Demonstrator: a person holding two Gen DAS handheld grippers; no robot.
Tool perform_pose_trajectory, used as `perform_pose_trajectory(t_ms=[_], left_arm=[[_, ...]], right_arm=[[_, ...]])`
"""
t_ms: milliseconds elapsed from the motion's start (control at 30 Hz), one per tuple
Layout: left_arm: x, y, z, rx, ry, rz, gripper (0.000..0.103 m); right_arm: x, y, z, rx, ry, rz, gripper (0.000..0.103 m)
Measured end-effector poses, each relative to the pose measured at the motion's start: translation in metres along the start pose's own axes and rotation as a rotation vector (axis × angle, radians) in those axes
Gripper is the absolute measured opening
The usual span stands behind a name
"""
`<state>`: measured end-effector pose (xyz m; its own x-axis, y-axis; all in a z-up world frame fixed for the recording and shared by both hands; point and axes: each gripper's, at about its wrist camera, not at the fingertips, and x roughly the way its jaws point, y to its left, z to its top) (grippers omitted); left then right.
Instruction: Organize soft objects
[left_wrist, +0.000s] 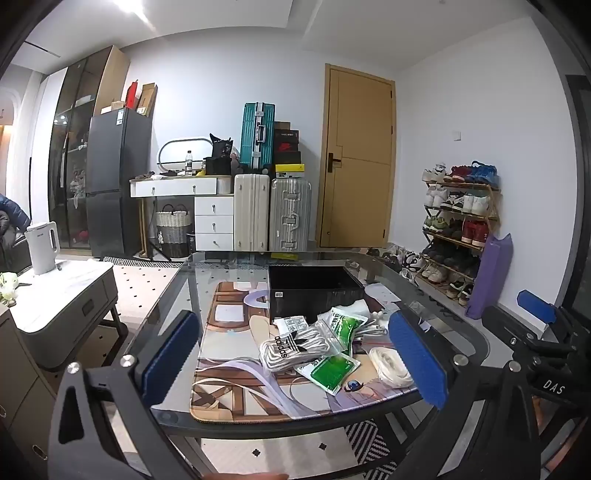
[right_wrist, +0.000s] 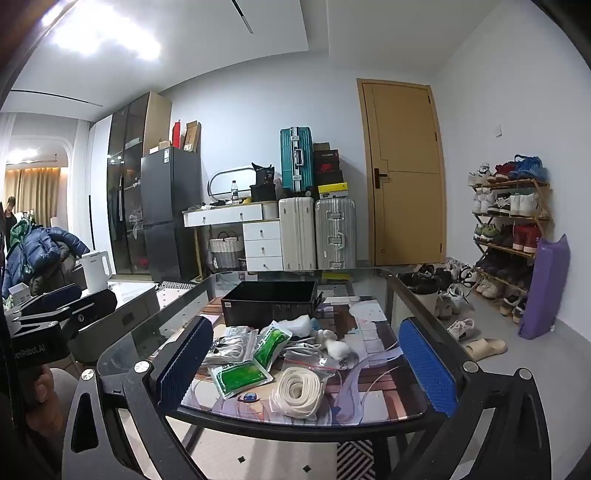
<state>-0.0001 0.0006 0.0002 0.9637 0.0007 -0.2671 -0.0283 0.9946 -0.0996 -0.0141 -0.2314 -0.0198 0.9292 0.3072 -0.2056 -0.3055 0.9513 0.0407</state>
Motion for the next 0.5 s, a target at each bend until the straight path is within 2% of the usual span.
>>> perform_pose_trajectory(t_ms=[500], left_arm=[[-0.0005,0.0013,-0.0003,0.012,-0.006,0.008,0.103]], right_arm=[[0.0010,-0.0001,0.0001,-0.002,0.003,0.002,0.102]])
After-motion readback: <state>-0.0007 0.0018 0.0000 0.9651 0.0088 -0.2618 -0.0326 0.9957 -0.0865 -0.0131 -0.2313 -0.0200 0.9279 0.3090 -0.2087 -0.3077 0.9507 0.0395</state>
